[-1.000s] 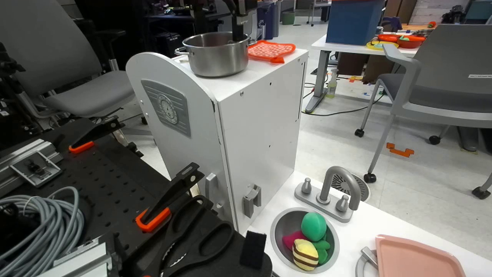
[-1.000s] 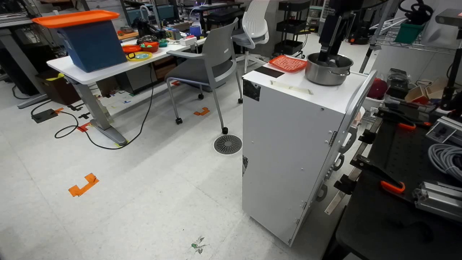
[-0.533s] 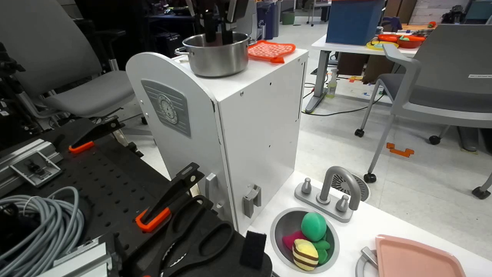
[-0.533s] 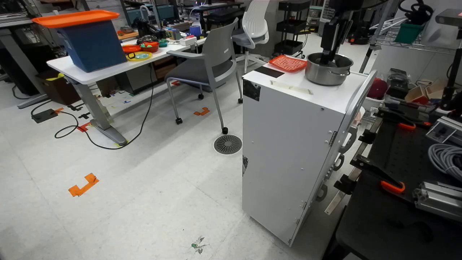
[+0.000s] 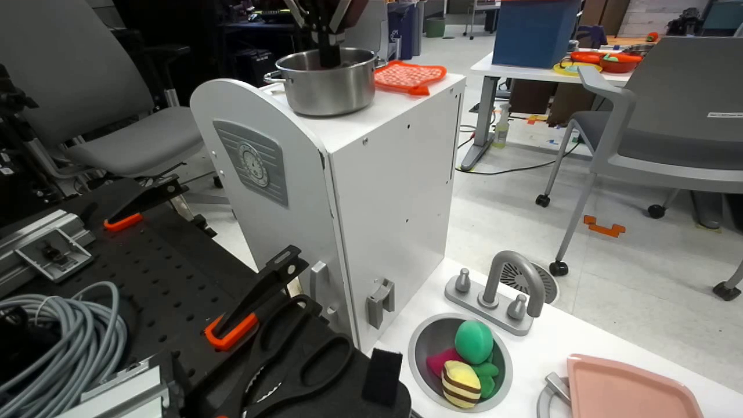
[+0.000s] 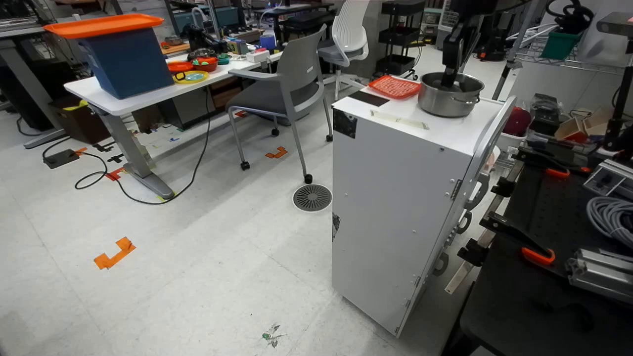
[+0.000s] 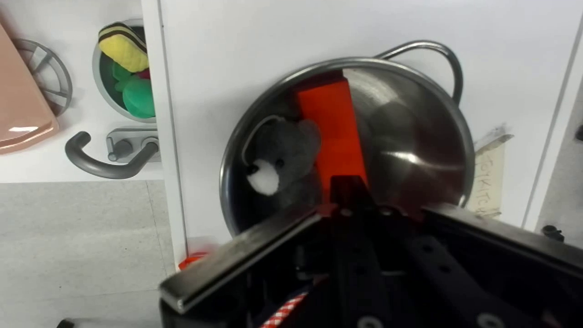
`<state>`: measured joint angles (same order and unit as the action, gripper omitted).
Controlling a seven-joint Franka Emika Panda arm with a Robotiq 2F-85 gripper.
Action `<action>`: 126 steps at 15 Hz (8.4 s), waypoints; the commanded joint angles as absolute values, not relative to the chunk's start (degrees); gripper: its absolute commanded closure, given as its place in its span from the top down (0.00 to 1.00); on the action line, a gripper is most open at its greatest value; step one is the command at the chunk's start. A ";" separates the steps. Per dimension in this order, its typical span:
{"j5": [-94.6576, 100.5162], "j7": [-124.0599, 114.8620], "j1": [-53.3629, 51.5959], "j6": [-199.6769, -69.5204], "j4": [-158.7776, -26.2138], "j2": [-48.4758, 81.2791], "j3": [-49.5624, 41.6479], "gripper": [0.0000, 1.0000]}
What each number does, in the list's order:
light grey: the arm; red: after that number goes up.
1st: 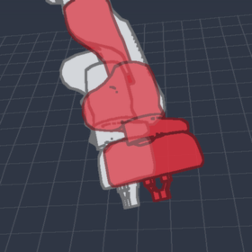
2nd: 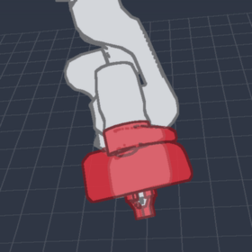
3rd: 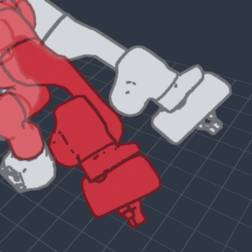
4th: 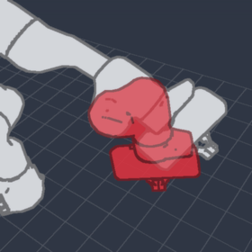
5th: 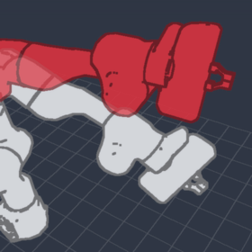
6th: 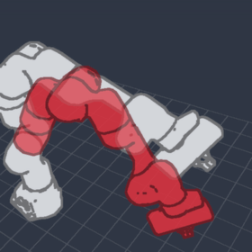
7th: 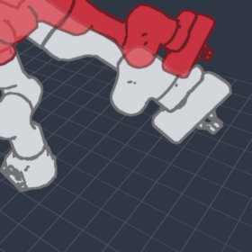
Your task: Remove the yellow and black sponge, green plush toy and grey bear from the silver pot and place them in the sink
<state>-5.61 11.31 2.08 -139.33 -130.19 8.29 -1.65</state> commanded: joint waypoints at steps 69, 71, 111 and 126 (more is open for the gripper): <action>0.36 10.50 2.97 -136.94 -126.49 13.06 -1.09 1.00; 0.53 10.52 2.97 -137.04 -126.22 13.48 -1.07 1.00; 7.61 6.38 2.93 -138.33 -129.60 0.63 -3.01 0.02; 7.74 4.47 6.69 -137.54 -128.60 2.86 -6.80 0.02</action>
